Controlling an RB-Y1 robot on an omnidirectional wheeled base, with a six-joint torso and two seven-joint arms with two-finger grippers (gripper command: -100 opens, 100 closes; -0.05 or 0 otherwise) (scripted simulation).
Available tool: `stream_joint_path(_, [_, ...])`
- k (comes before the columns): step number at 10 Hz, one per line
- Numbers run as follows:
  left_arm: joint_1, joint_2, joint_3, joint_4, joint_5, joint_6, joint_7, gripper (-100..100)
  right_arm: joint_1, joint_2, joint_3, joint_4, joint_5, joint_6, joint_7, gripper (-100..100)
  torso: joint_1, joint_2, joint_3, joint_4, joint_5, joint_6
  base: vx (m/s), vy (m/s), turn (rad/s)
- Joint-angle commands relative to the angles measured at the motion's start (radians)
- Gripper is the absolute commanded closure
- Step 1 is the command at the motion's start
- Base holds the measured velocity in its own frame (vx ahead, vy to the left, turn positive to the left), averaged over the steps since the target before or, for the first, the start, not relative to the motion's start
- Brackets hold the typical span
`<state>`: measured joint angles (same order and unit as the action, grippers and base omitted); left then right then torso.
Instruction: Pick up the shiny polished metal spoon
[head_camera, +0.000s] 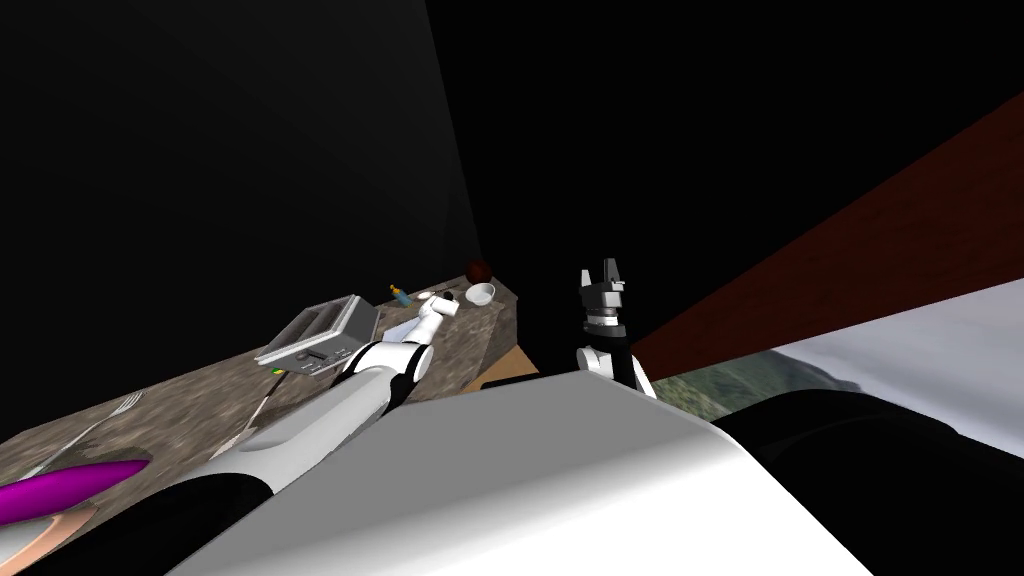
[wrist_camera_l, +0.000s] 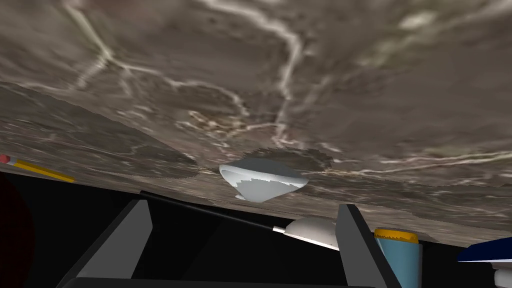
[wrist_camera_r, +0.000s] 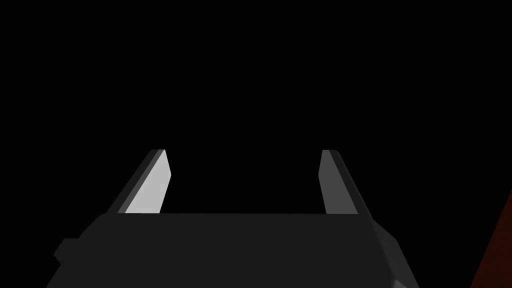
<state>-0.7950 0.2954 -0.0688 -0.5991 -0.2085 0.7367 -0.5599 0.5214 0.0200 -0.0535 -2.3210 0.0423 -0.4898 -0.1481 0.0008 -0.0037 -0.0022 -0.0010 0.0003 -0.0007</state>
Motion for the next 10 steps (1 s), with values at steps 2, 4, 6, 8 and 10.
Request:
stream_joint_path(2, [0.002, 0.0, 0.0, -0.004, 0.0, 0.002, -0.001, 100, 0.0, 0.0, 0.0, 0.0, 0.0, 0.0, 0.0, 0, -0.001, 0.002, 0.001, 0.0, 0.0, 0.0, 0.01, 0.003, 0.002])
stream_joint_path(4, [0.002, 0.002, 0.0, -0.004, 0.0, 0.003, 0.0, 100, 0.0, 0.0, 0.0, 0.0, 0.0, 0.0, 0.0, 0, -0.002, 0.003, 0.001, 0.0, 0.0, 0.002, 0.001, 0.002, 0.01])
stream_joint_path(6, [0.001, 0.002, 0.0, -0.004, 0.0, 0.002, 0.0, 100, 0.0, 0.0, 0.0, 0.0, 0.0, 0.0, 0.0, 0, -0.002, 0.002, 0.001, 0.0, 0.0, 0.001, 0.0, 0.0, 0.0])
stream_joint_path(8, [-0.009, -0.012, -0.003, -0.024, 0.0, 0.032, -0.01, 100, 0.0, 0.0, 0.0, 0.0, 0.0, 0.0, 0.0, 0, -0.002, 0.002, 0.0, 0.0, 0.0, 0.001, -0.022, -0.006, 0.051])
stream_joint_path(10, [-0.019, -0.02, -0.004, -0.031, 0.0, 0.046, -0.016, 100, 0.0, 0.0, 0.0, 0.0, 0.0, 0.0, 0.0, 0, -0.003, 0.006, 0.003, 0.0, 0.0, 0.001, -0.059, -0.013, 0.071])
